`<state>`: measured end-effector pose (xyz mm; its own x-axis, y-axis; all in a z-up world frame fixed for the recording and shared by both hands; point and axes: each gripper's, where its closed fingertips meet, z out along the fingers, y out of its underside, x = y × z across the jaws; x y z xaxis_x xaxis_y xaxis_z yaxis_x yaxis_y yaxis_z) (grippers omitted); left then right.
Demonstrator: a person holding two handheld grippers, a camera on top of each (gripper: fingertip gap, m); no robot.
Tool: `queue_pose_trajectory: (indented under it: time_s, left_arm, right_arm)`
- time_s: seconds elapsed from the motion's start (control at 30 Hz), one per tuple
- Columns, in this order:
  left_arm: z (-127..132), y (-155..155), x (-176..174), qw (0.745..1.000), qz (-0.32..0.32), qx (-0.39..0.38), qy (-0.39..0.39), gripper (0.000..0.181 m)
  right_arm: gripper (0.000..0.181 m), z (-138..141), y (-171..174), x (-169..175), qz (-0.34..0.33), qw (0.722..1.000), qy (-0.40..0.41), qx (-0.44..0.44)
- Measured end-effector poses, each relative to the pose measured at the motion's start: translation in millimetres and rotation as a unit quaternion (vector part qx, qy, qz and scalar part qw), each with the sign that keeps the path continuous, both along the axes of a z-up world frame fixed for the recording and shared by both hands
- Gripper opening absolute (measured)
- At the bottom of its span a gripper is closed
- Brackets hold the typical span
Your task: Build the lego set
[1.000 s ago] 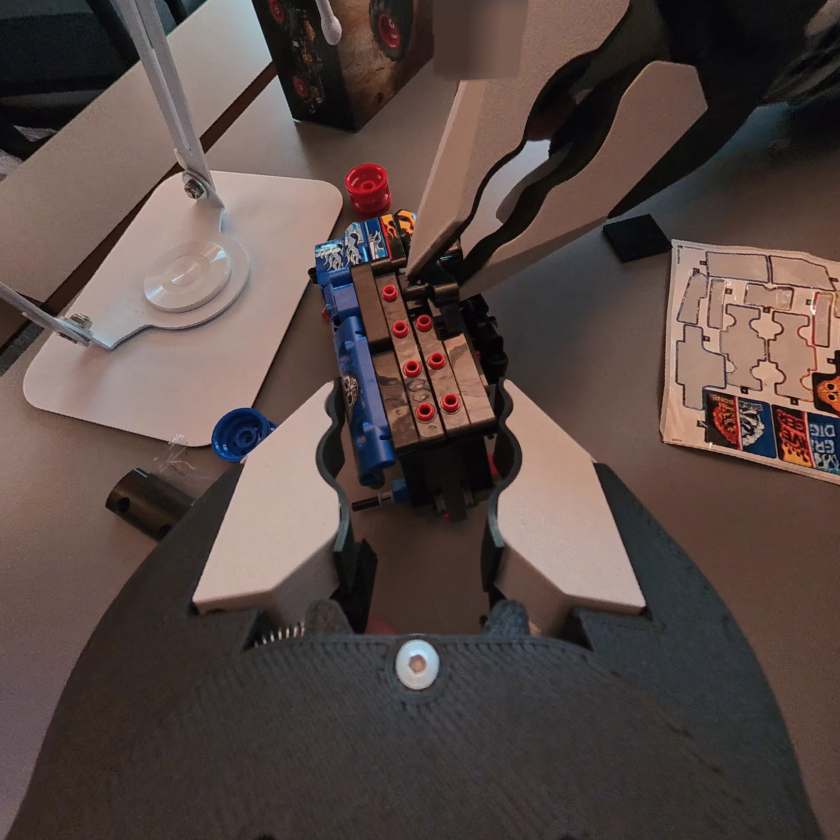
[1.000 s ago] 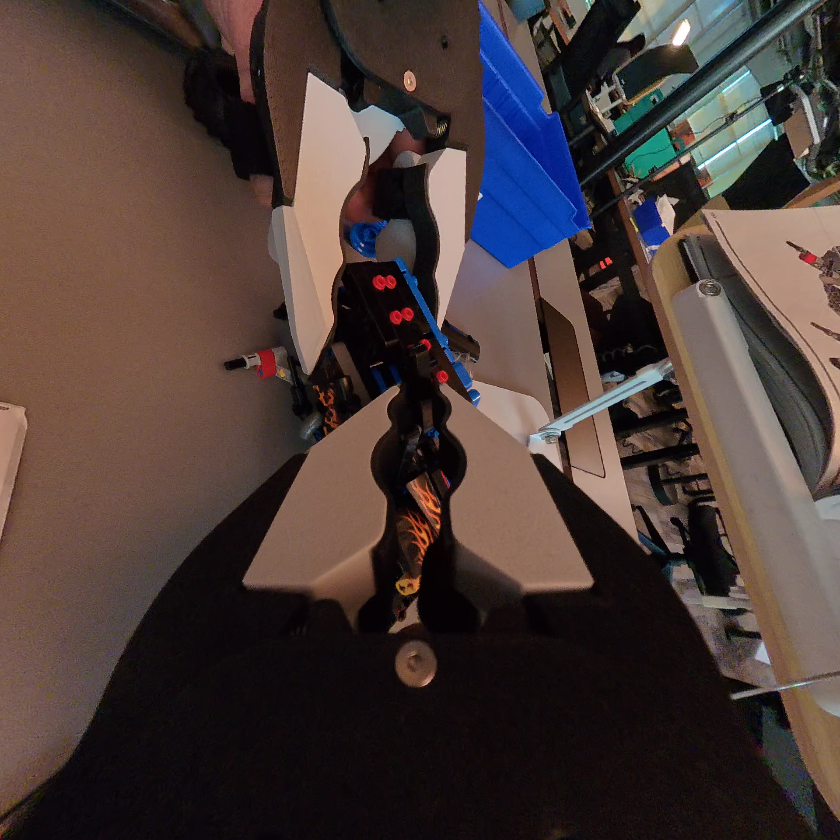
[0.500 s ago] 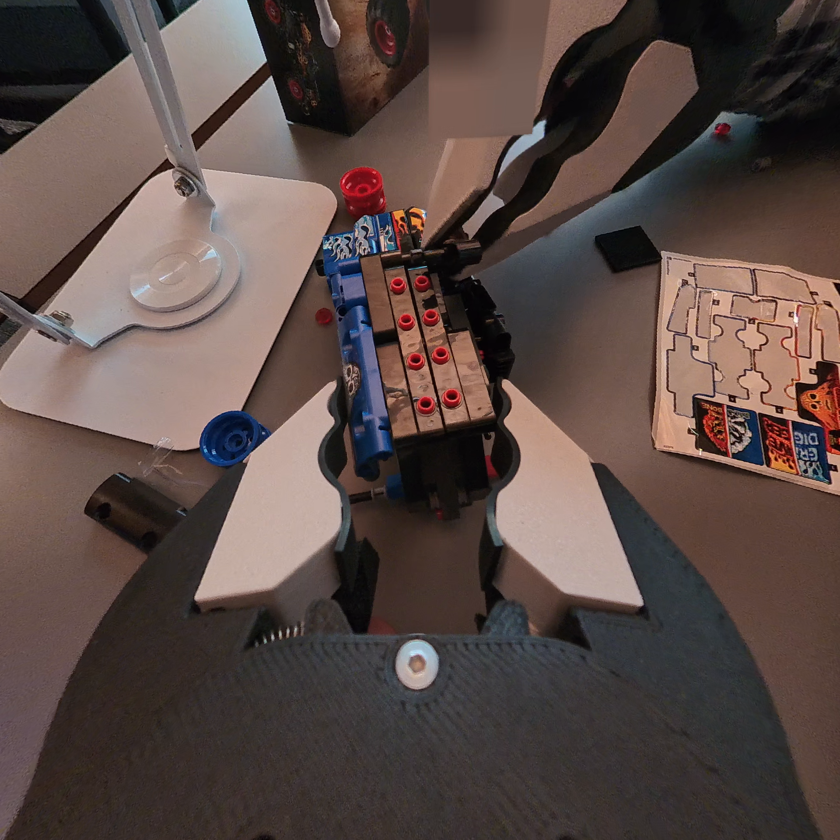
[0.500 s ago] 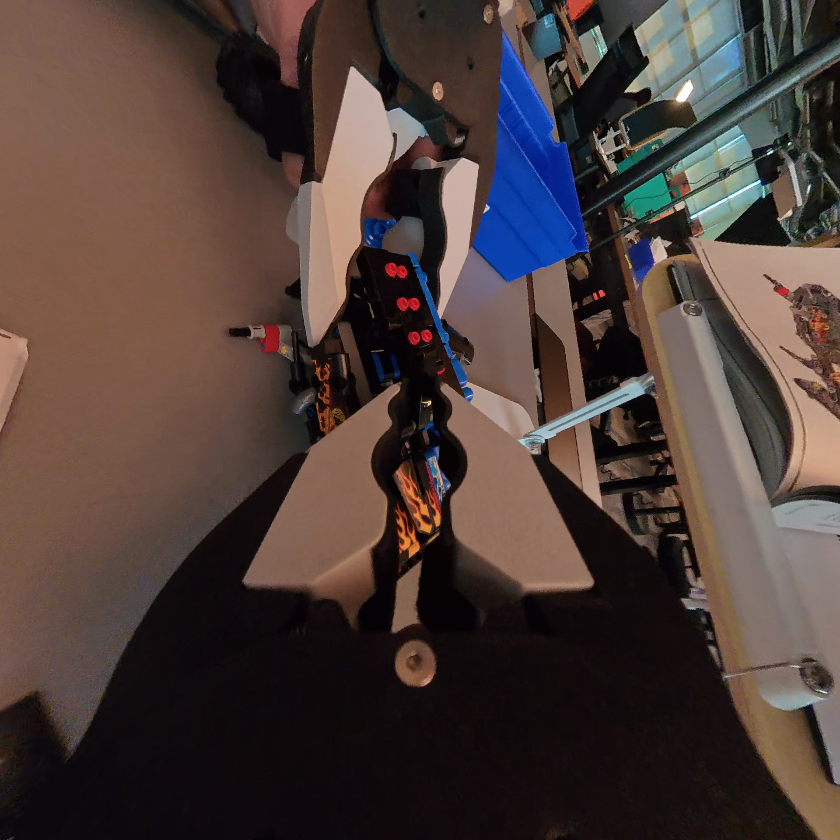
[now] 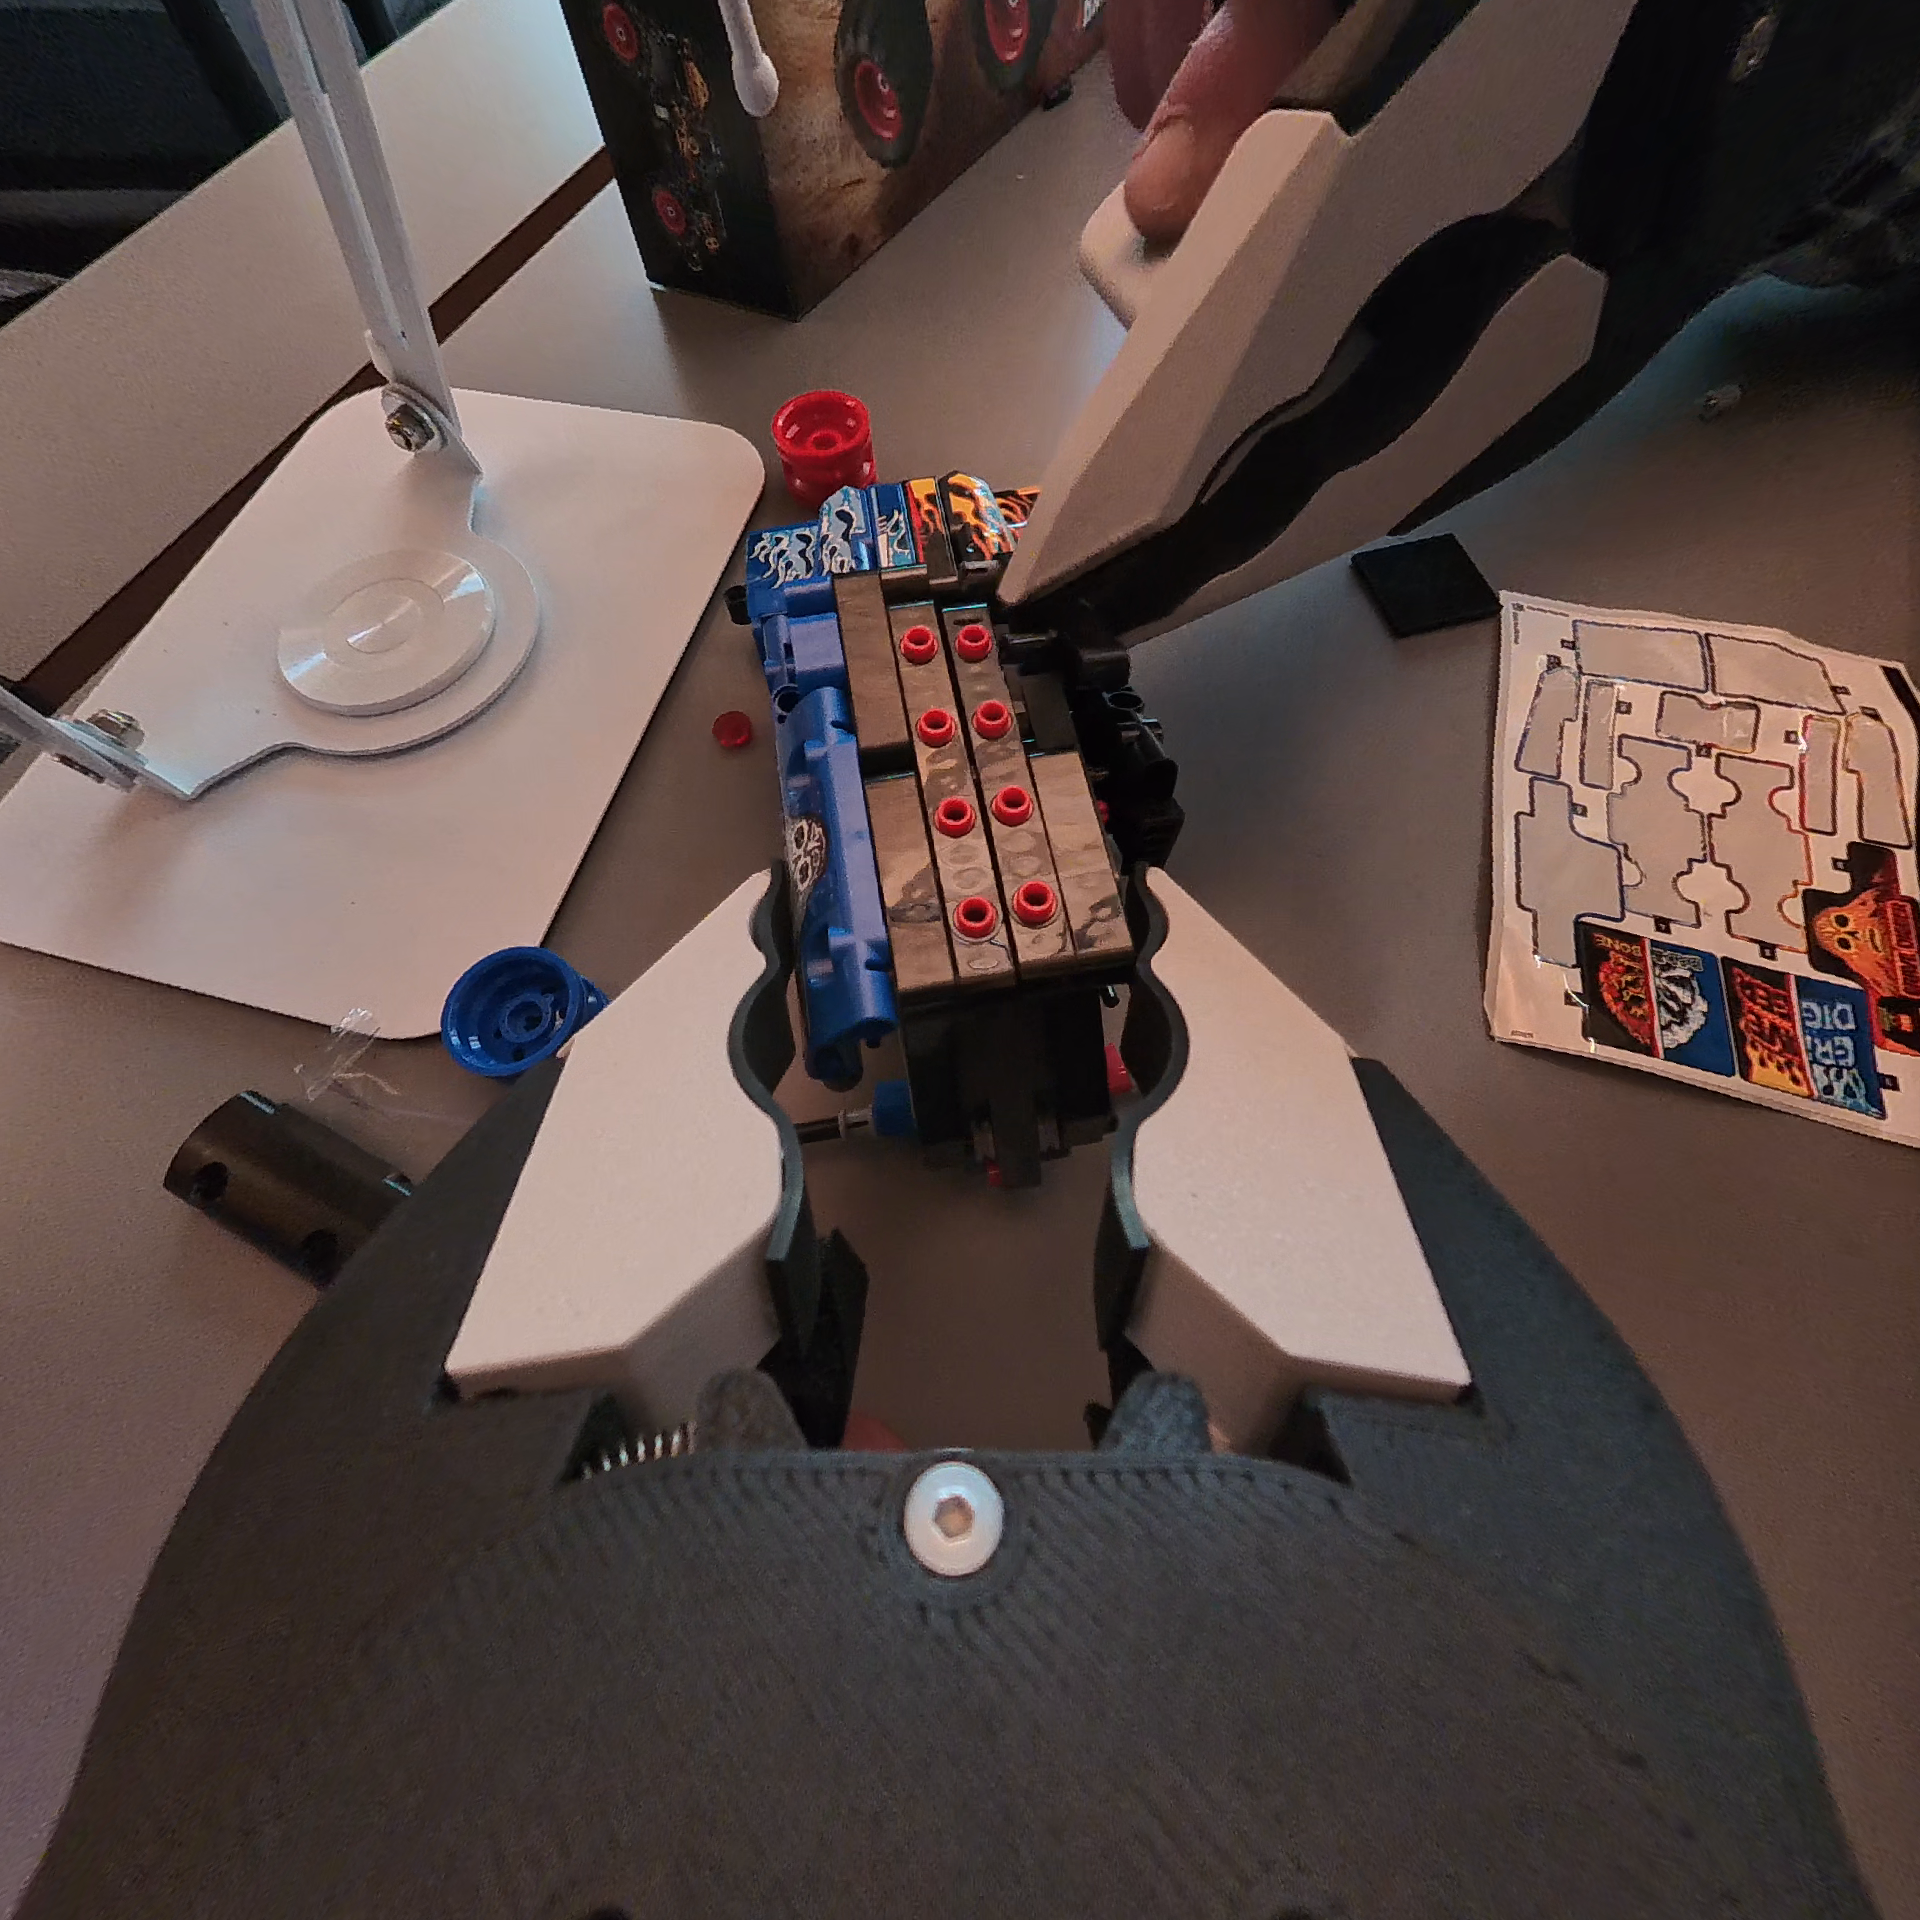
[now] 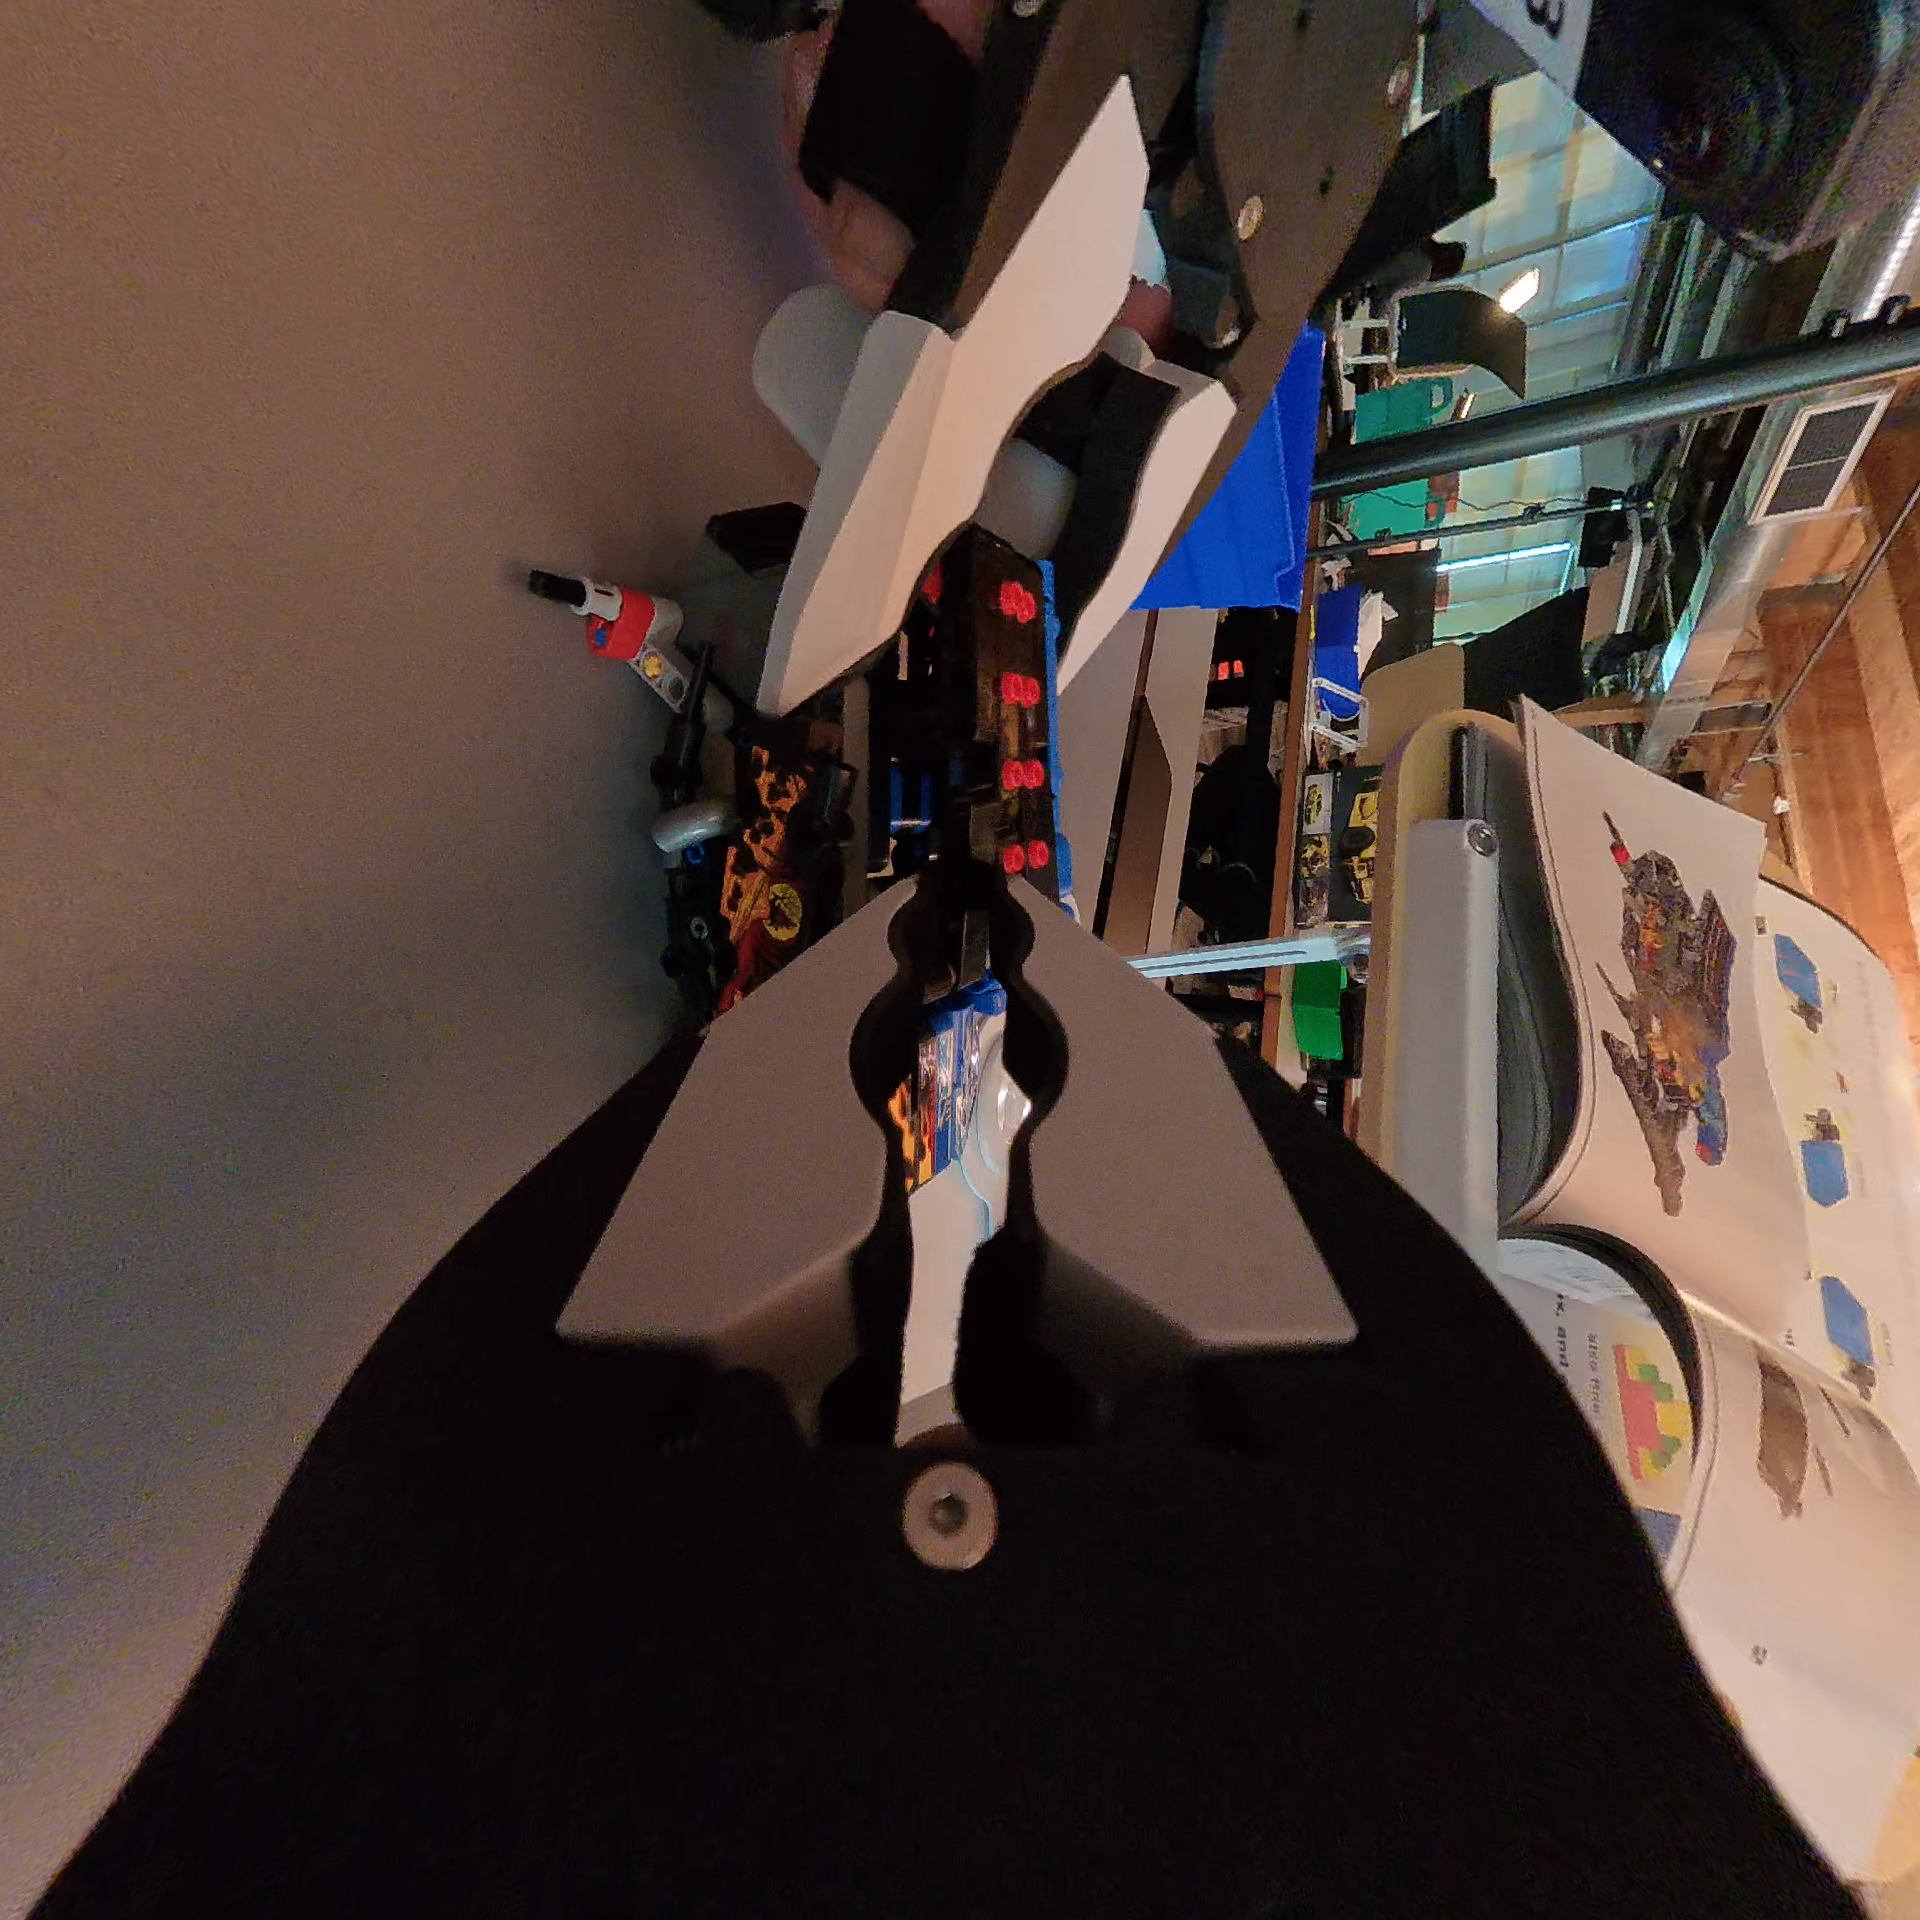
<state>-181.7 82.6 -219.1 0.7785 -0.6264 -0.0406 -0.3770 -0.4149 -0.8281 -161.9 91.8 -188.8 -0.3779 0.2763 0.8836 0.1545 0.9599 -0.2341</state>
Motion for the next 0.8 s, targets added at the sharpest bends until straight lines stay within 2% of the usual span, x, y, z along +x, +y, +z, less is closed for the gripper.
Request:
queue_pose_trajectory:
  time_s: [0.6,0.8]
  left_arm:
    - [-1.1,1.5,2.2,1.000,-0.002,-0.004,-0.007,0.062]
    - [-2.1,2.0,1.8,1.000,0.000,0.001,0.011,0.062]
  right_arm:
    - [0.007,-6.2,-2.2,1.1,-0.007,0.999,-0.020,0.025]
    - [0.007,-5.2,-1.8,1.6,-0.019,0.999,-0.026,-0.021]
